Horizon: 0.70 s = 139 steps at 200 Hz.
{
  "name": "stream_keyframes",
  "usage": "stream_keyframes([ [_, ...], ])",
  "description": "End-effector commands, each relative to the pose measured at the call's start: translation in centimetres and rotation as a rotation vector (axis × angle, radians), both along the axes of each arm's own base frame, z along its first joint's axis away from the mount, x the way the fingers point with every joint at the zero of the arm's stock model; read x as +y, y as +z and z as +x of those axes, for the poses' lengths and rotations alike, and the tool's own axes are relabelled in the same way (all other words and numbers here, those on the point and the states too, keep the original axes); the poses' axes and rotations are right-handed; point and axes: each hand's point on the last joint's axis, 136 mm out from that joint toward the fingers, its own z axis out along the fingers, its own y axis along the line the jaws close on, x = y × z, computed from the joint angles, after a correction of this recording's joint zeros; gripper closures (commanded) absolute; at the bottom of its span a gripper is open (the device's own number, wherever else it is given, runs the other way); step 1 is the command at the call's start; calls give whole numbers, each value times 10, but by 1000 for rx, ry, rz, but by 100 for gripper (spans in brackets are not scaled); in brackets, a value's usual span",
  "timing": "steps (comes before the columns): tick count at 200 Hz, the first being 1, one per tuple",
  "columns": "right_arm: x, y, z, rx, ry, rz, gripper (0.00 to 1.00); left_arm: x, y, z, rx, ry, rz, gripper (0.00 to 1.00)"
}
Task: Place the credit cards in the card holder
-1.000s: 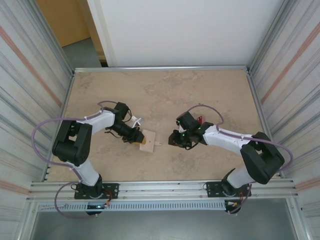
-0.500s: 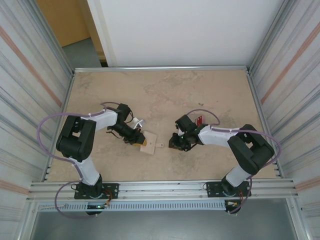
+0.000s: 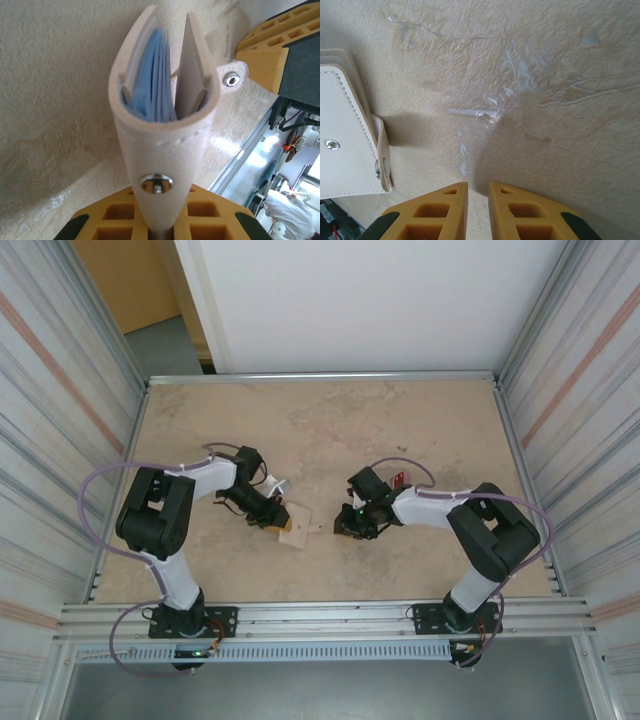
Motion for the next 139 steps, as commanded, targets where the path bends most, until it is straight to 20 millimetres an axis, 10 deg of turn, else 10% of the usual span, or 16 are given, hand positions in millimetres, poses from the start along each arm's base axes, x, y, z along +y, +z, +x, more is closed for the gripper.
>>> stream_keyframes([
  [1, 34, -13, 8, -40, 44, 69, 82, 5, -13, 3, 22, 13, 52, 100],
  [139, 87, 24, 27, -192, 172, 231, 86, 1, -8, 6, 17, 9, 24, 100],
])
